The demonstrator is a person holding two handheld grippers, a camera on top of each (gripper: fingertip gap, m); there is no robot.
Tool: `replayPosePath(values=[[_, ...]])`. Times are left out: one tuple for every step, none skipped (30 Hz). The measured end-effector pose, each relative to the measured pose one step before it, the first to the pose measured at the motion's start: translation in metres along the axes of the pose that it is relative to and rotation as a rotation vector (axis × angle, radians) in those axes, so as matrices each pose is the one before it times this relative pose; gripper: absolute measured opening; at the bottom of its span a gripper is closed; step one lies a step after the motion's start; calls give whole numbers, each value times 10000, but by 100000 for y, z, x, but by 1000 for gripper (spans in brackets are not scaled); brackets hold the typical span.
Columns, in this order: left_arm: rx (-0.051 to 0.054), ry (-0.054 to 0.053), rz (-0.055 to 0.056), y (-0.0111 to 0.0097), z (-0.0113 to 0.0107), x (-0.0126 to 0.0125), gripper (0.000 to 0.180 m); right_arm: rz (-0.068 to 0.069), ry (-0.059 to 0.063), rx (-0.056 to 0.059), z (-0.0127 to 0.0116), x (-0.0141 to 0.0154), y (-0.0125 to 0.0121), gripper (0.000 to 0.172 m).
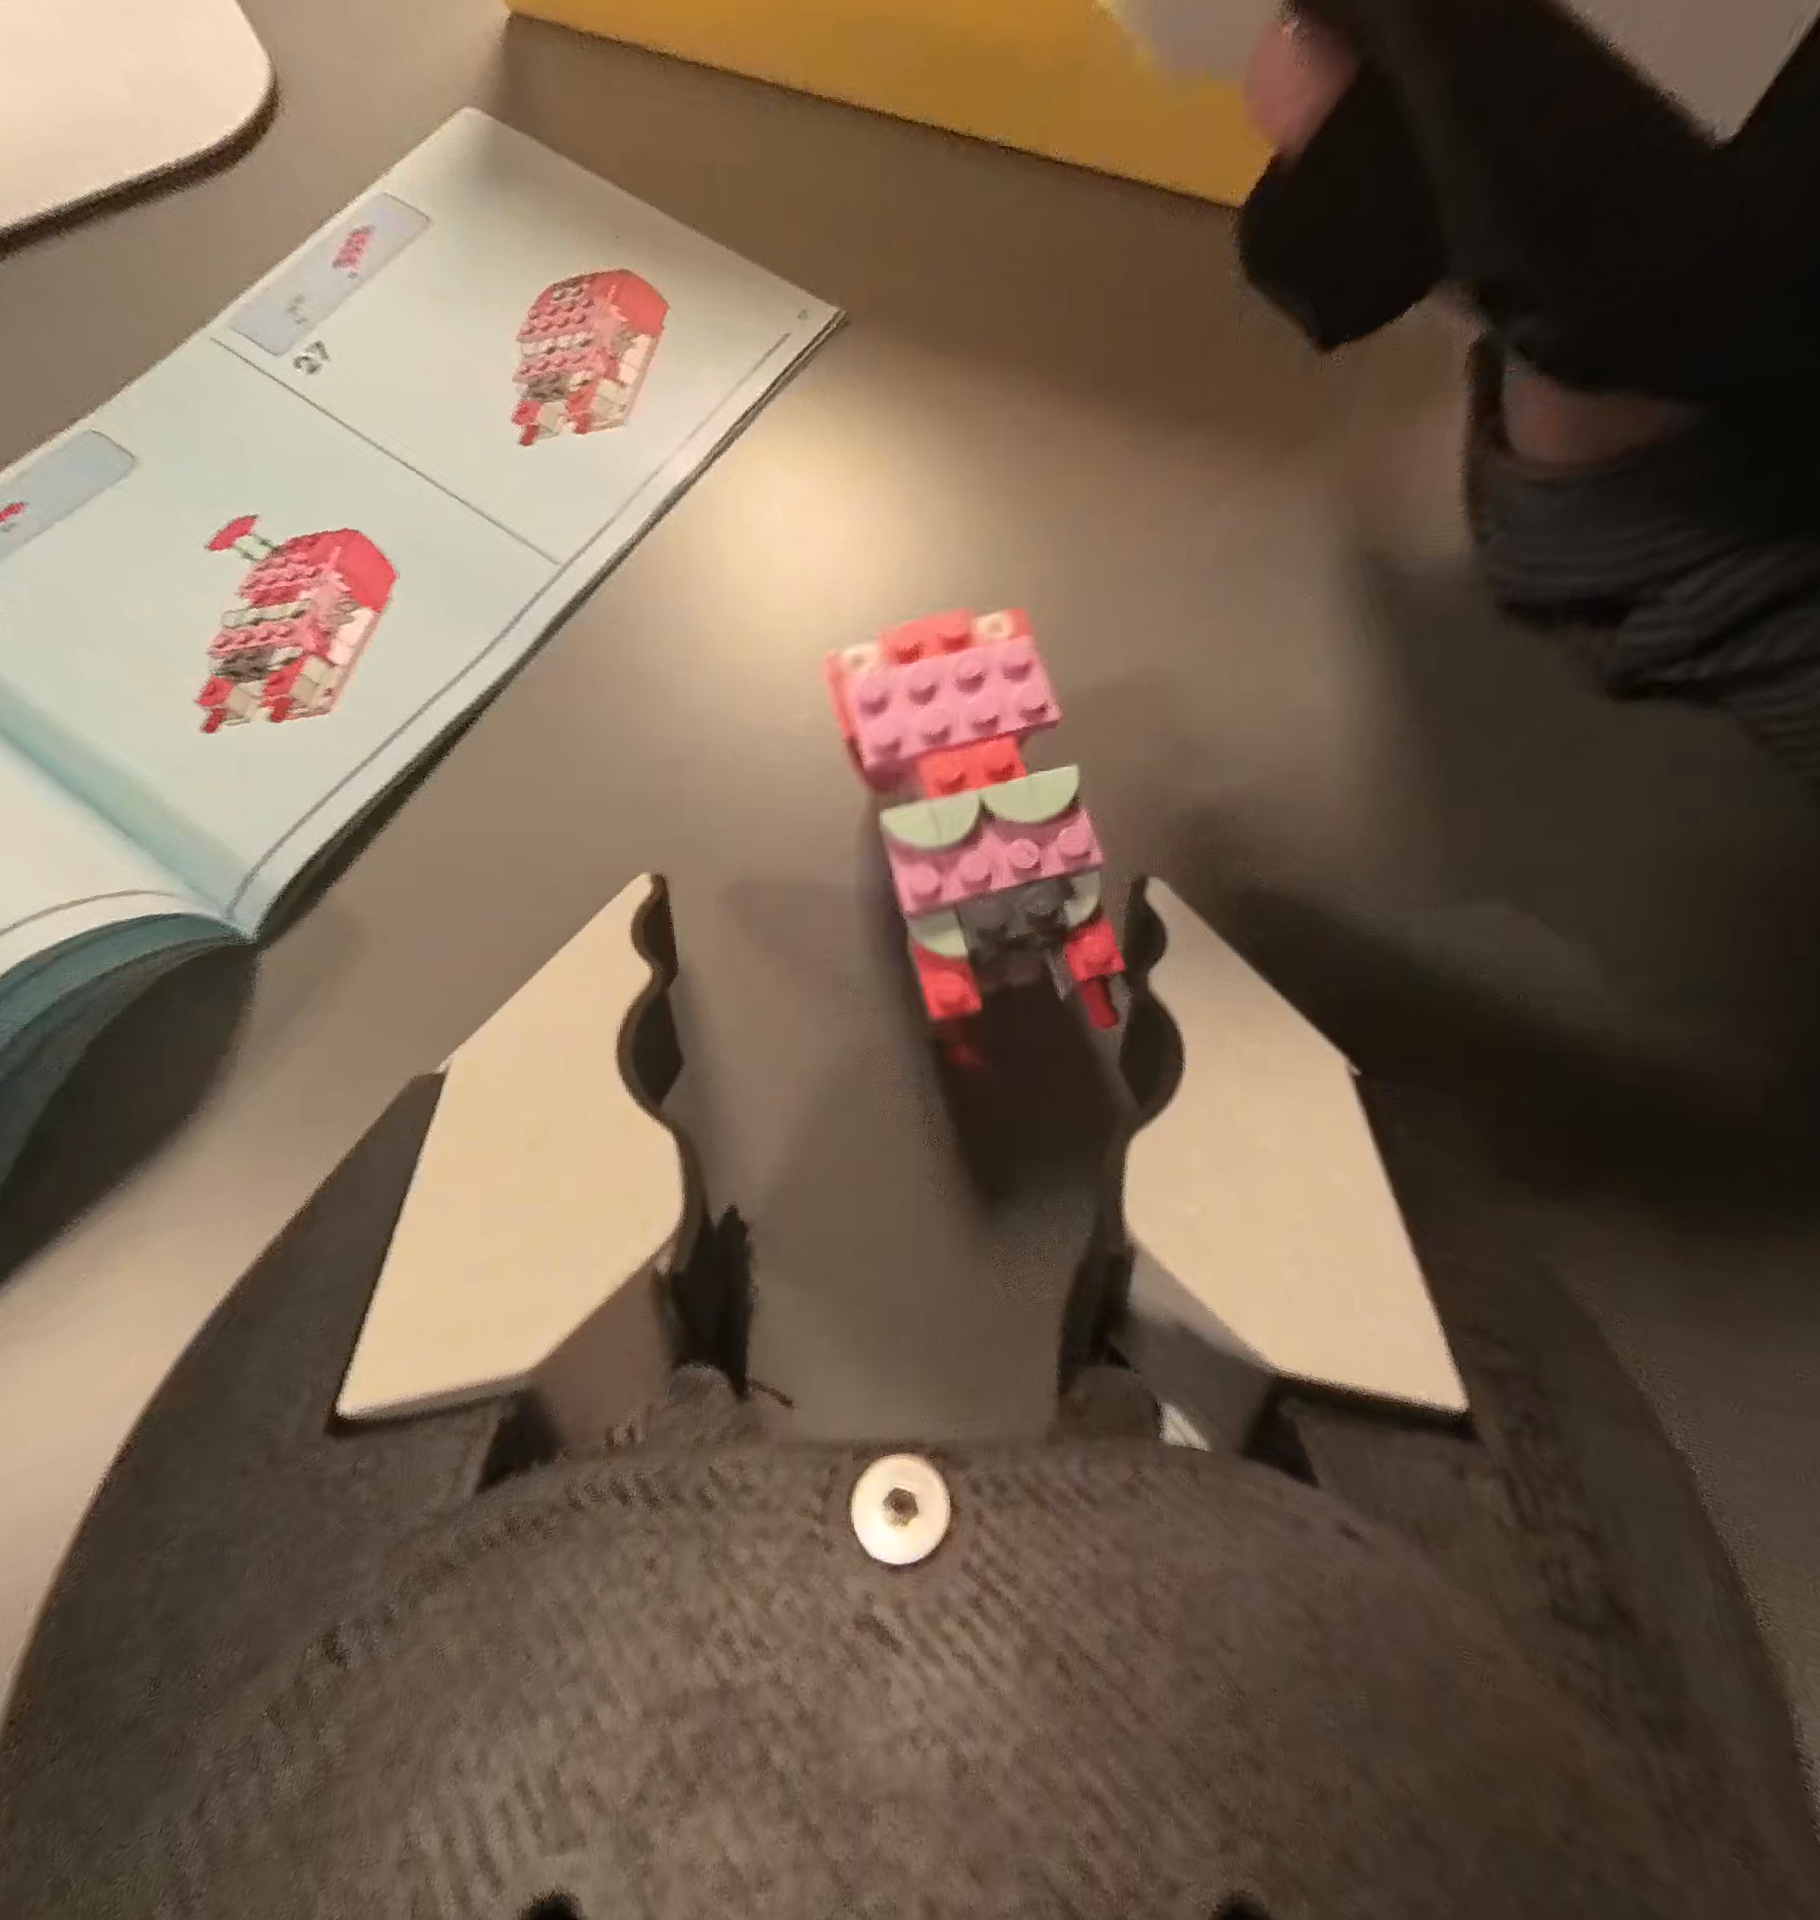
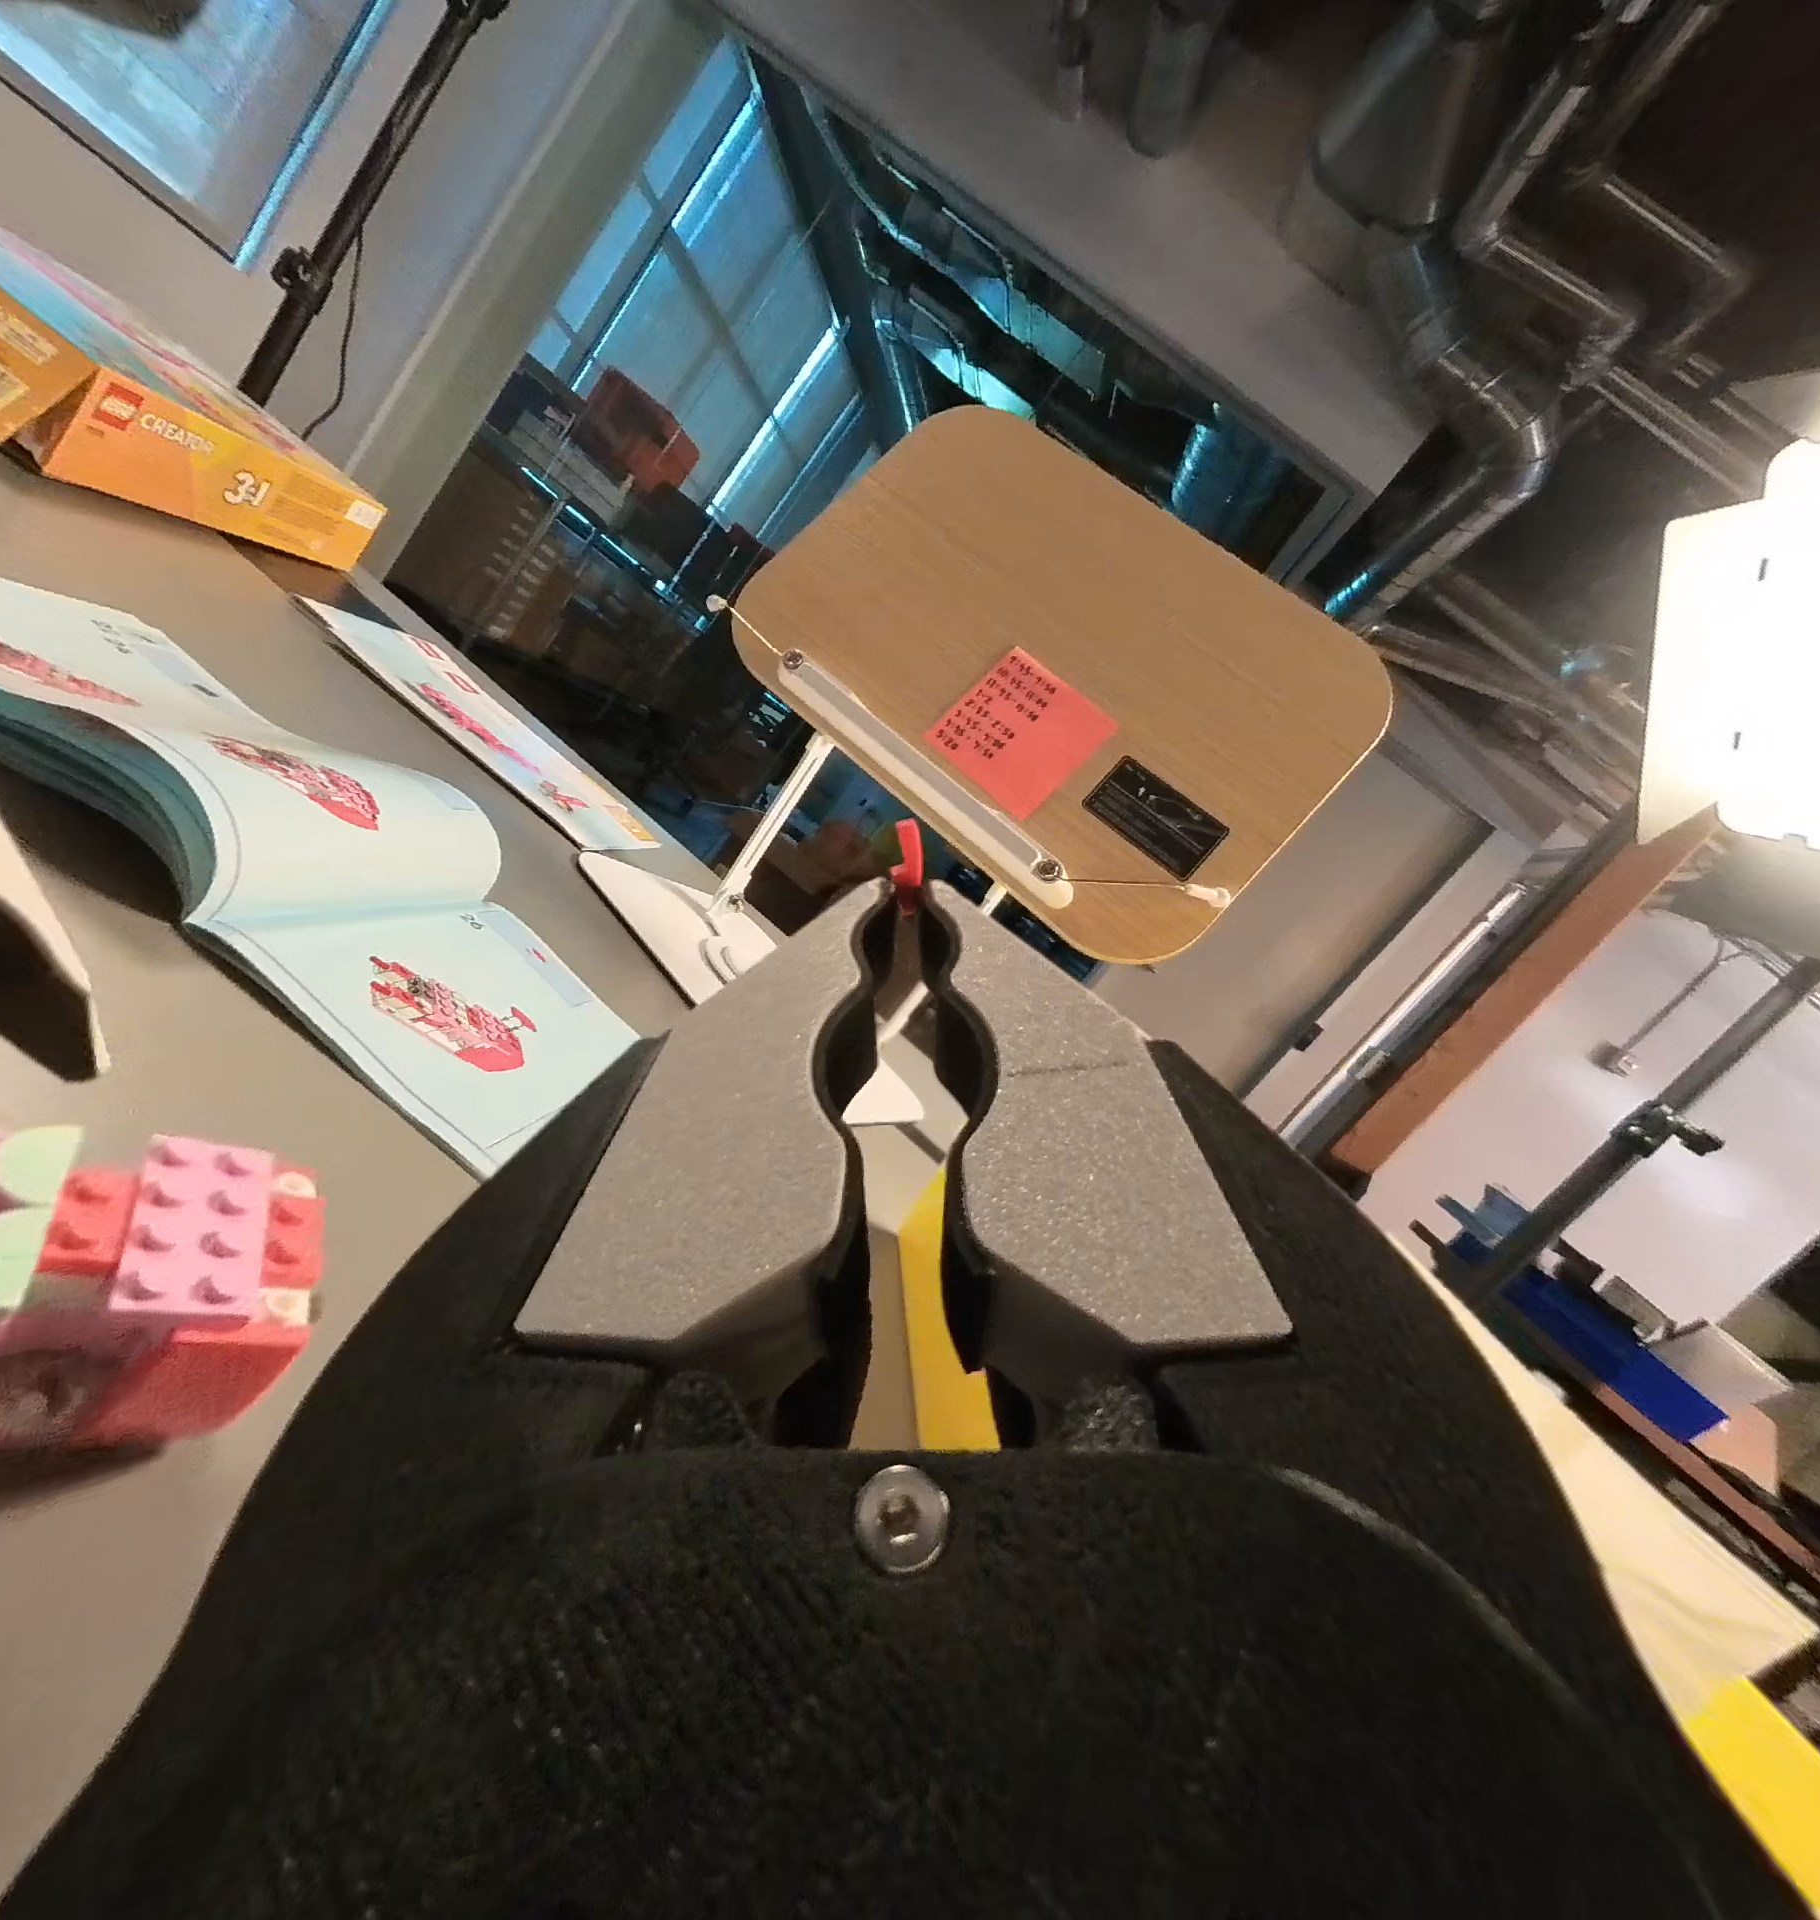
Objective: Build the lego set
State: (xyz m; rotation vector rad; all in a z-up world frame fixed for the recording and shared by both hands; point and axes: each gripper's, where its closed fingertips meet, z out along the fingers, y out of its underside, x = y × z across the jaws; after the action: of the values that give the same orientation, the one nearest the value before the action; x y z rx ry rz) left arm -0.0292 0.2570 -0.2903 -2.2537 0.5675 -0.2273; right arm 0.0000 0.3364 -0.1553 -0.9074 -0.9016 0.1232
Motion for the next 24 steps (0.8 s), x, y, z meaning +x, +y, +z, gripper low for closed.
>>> replayPosePath(values=[[22,-14,143,73,-154,-299,80,-56,16,15,-15,51,-68,2],[69,250,193,4,-88,122,76,-40,13,7,-1,39,-46,1],[60,371,154,-14,-38,343,71,-37,4,2,2,28,-32,1],[41,505,174,-23,10,624,66,-63,-20,-9,-1,-7,8,2],[-46,419,158,38,68,548,63,-106,-18,-32,15,-10,63,1],[-100,59,124,102,94,69,61,-157,-26,-46,4,-10,100,1],[-66,-143,182,54,98,-178,59,-197,-22,-45,4,-5,85,1],[-14,-170,251,1,74,-191,55,-192,-20,-32,-7,11,43,1],[24,-202,241,-34,68,-210,51,-151,-17,-6,-21,14,5,1],[28,-122,232,-32,71,-98,45,-98,-15,13,-28,14,-39,1],[31,-49,231,-22,64,33,39,-58,-17,19,-31,-10,-44,1],[27,-102,180,-19,50,-63,37,-53,-37,6,-10,-50,-5,1],[-2,-83,103,-3,9,-65,37,-56,-56,-13,7,-98,37,1],[-78,-28,32,94,-69,-65,36,-50,-69,-12,13,-145,58,1],[-113,12,-39,163,-150,-74,36,-120,-184,1,36,-359,40,1],[-135,42,-114,269,-235,-103,36,-253,-496,-18,97,-899,76,2],[-102,15,-165,330,-363,-189,36,-368,-928,-130,174,-1661,273,2],[-49,-62,-186,371,-460,-348,36,-471,-939,-290,262,-1799,538,2],[-47,-125,-180,461,-532,-492,36,-559,-560,-339,341,-1296,552,2],[-56,-155,-173,526,-552,-605,36,-632,-456,-206,327,-1135,237,1],[-41,-151,-182,540,-554,-638,36,-586,-578,-84,288,-1285,-17,2],[-17,-122,-184,497,-542,-595,36,-492,-604,-43,268,-1288,-138,2],[-4,-104,-192,435,-536,-556,36,-567,-526,-57,259,-1135,-184,2],[18,-76,-175,344,-518,-473,36,-664,-432,-109,251,-944,-156,2]])
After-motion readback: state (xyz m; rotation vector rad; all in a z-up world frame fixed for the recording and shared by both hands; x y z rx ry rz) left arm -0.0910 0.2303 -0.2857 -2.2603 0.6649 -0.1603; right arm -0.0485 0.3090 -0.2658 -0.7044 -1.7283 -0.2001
